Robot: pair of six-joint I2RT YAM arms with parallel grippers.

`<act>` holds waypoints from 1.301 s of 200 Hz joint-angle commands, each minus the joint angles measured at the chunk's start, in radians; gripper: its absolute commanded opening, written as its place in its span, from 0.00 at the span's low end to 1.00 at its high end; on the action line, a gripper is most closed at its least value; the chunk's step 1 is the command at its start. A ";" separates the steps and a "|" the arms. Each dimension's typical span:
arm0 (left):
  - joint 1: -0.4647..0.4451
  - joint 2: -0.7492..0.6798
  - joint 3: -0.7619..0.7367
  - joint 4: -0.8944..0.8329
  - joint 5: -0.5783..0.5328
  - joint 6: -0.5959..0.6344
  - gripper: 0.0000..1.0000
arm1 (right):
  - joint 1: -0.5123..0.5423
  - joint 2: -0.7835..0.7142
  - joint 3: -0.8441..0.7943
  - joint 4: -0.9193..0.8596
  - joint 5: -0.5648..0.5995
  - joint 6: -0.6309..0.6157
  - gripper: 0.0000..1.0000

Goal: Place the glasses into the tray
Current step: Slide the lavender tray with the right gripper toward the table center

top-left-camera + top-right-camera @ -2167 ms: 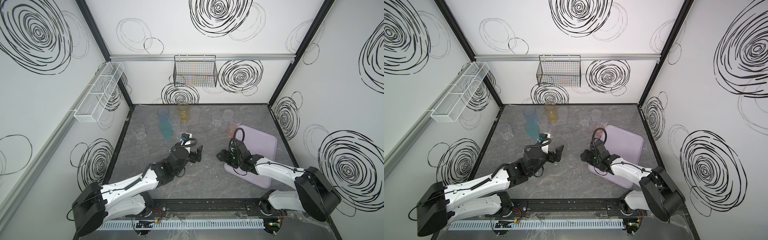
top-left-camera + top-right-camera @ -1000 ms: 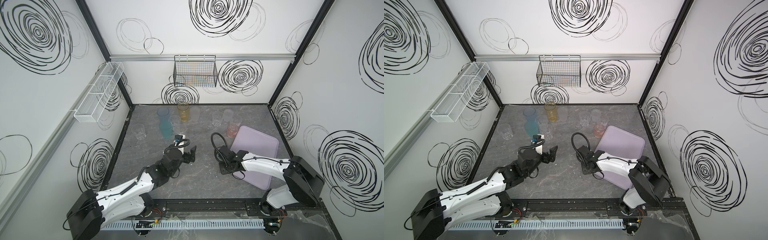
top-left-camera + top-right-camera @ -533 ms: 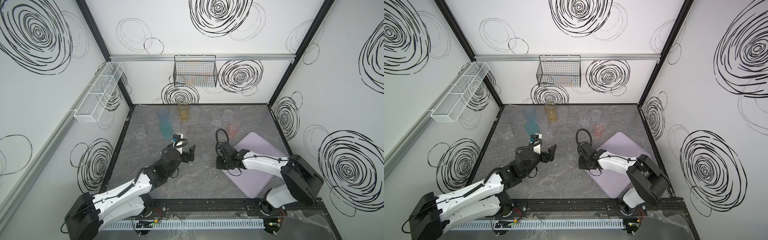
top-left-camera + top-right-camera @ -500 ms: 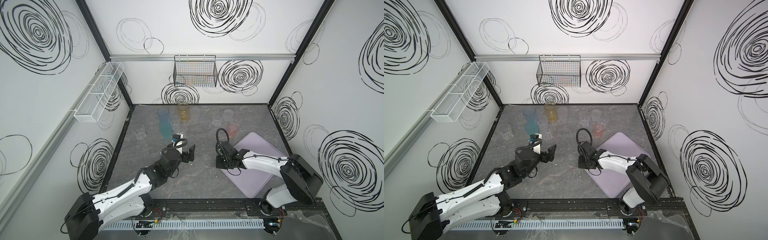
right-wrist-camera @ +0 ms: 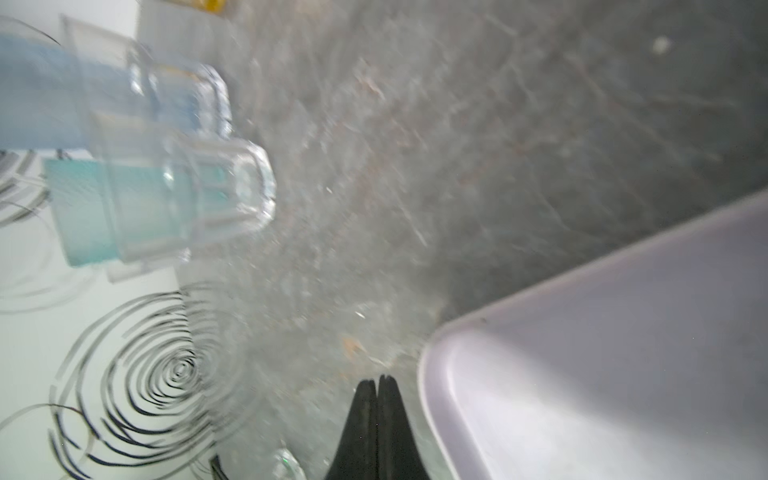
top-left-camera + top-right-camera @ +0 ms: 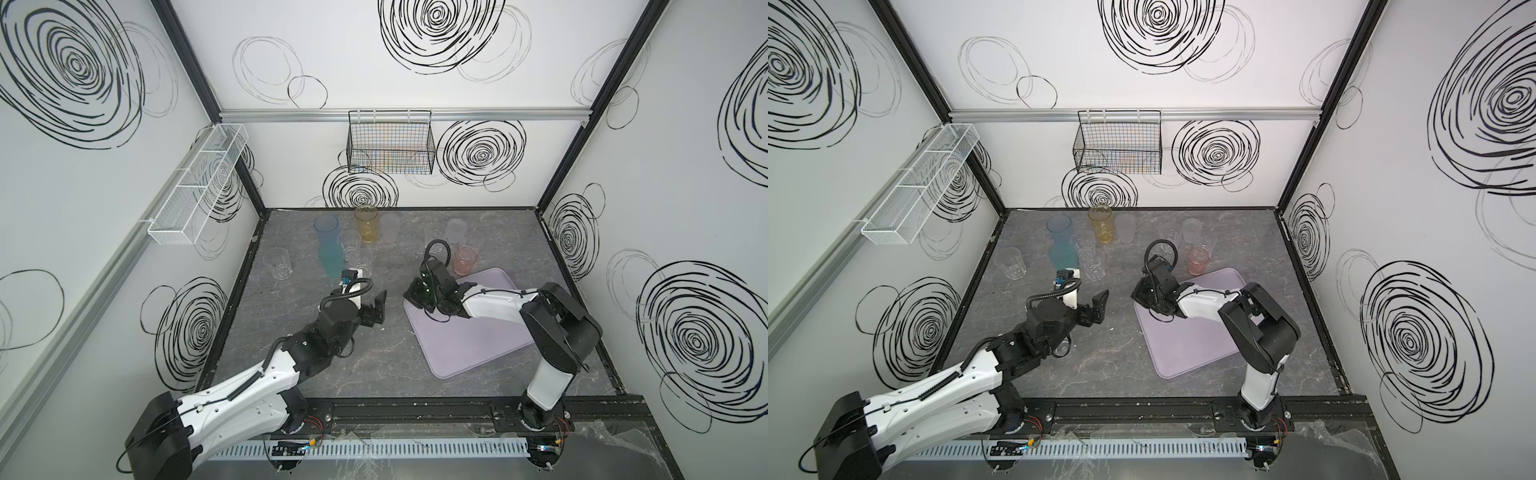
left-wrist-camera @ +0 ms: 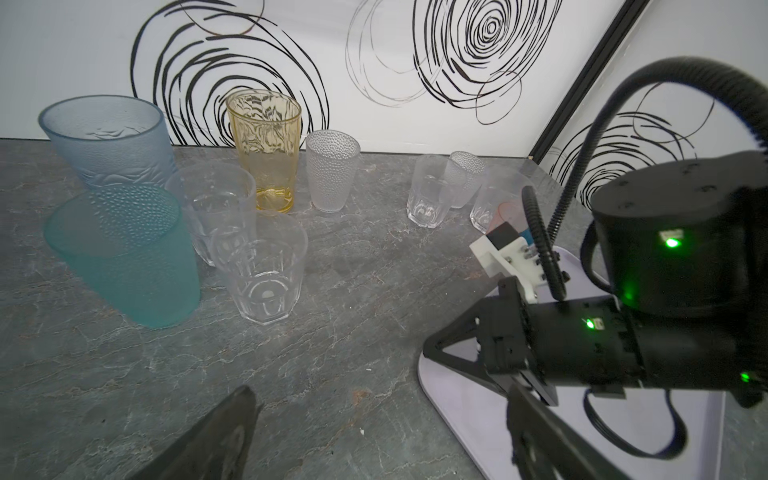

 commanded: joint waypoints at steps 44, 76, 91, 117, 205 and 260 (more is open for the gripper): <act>0.042 -0.096 0.019 -0.112 -0.036 -0.019 0.96 | -0.054 0.114 0.106 0.197 0.069 0.164 0.00; 0.045 -0.090 0.035 -0.155 -0.020 -0.053 0.98 | -0.054 0.033 0.154 0.010 0.040 -0.089 0.08; 0.047 -0.066 0.022 -0.140 -0.050 -0.060 0.98 | -0.063 -0.037 0.085 -0.020 -0.008 -0.144 0.14; 0.048 0.023 0.024 -0.081 -0.059 -0.069 0.98 | -0.048 -0.179 -0.051 -0.112 -0.039 -0.261 0.26; 0.175 0.086 0.032 -0.061 0.001 -0.100 0.96 | 0.173 -0.316 -0.228 -0.433 0.108 -0.434 0.48; 0.177 0.019 0.009 -0.090 -0.021 -0.102 0.96 | 0.203 -0.267 -0.184 -0.420 0.135 -0.445 0.48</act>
